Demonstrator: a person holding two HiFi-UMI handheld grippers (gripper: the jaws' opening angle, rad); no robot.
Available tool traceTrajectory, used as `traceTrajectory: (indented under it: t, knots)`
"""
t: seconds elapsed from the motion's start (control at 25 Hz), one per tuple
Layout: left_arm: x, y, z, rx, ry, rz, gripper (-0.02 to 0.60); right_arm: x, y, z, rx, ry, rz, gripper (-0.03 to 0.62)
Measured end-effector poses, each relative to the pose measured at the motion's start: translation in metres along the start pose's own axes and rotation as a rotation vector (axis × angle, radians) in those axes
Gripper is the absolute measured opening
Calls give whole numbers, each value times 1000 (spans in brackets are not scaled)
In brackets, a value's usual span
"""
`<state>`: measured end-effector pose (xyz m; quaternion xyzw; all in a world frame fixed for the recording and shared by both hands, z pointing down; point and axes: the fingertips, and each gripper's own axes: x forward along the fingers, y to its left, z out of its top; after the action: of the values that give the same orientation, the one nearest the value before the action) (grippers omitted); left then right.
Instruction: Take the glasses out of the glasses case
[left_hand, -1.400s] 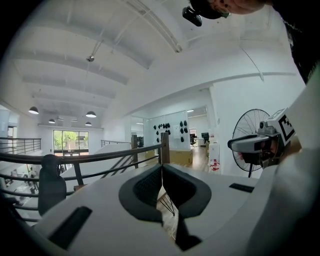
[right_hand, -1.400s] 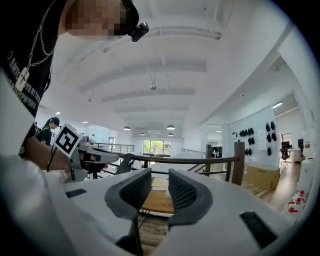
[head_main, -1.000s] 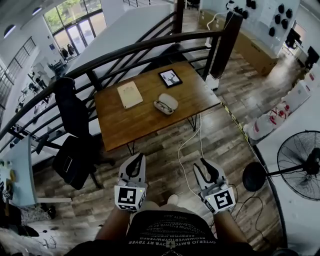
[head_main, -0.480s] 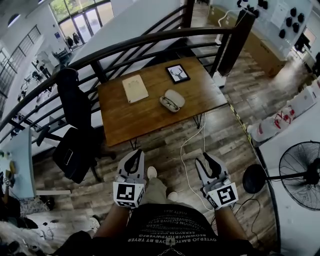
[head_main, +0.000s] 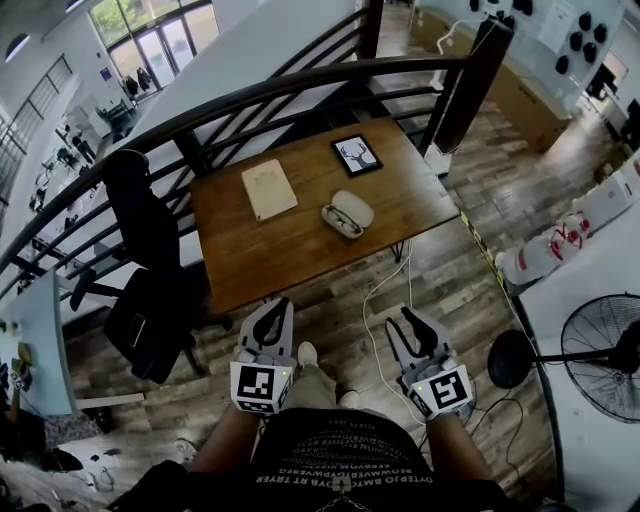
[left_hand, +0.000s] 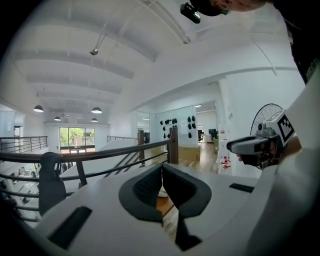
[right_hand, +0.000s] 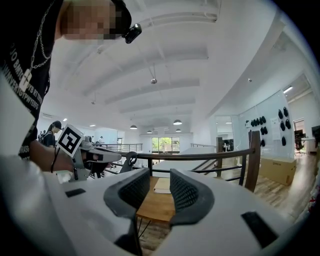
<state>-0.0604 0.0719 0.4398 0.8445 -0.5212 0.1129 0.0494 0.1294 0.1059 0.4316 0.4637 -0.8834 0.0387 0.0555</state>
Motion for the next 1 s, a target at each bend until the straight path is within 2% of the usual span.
traceTrajectory:
  t: [0.56, 1.0]
  knots:
    - [61, 47, 8, -2, 16, -24, 29, 72, -18, 3, 32, 19, 7, 117]
    - [111, 68, 27, 20, 13, -89, 29, 114, -40, 15, 46, 18, -27, 117]
